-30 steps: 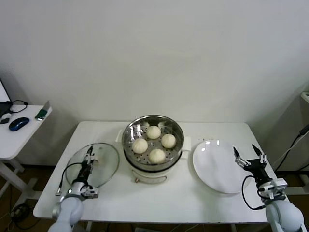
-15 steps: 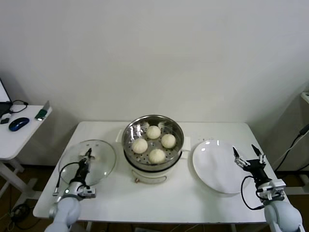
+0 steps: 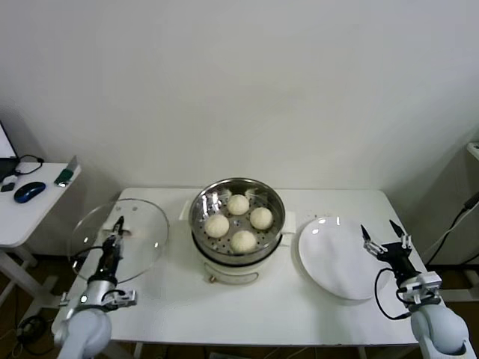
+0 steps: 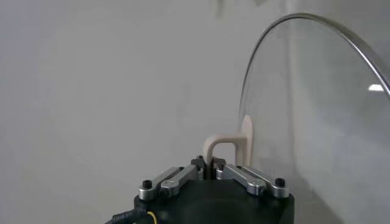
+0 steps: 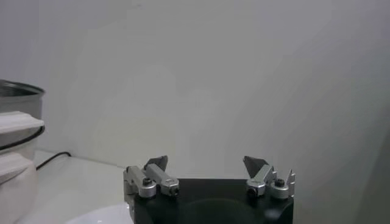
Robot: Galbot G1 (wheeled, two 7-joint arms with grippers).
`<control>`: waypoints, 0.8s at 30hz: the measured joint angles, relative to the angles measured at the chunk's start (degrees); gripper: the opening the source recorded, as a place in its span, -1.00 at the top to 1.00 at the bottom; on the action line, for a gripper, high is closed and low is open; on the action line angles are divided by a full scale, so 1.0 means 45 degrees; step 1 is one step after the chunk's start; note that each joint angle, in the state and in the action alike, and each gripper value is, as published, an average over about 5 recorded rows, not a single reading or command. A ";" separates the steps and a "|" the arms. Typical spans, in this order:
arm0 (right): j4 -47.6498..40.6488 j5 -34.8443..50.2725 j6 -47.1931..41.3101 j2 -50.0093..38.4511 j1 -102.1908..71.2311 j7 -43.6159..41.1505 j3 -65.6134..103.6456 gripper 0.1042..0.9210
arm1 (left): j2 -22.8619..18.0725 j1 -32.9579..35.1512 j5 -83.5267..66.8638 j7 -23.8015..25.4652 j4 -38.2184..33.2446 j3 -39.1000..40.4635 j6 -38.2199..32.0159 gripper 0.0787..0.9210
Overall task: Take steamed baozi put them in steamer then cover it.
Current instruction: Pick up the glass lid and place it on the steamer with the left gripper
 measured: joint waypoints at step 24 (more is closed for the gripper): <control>-0.0699 -0.0818 0.0063 -0.0012 0.0680 0.0057 -0.0851 -0.76 | 0.3540 -0.2478 -0.2102 0.2708 -0.4891 0.5577 0.6526 0.82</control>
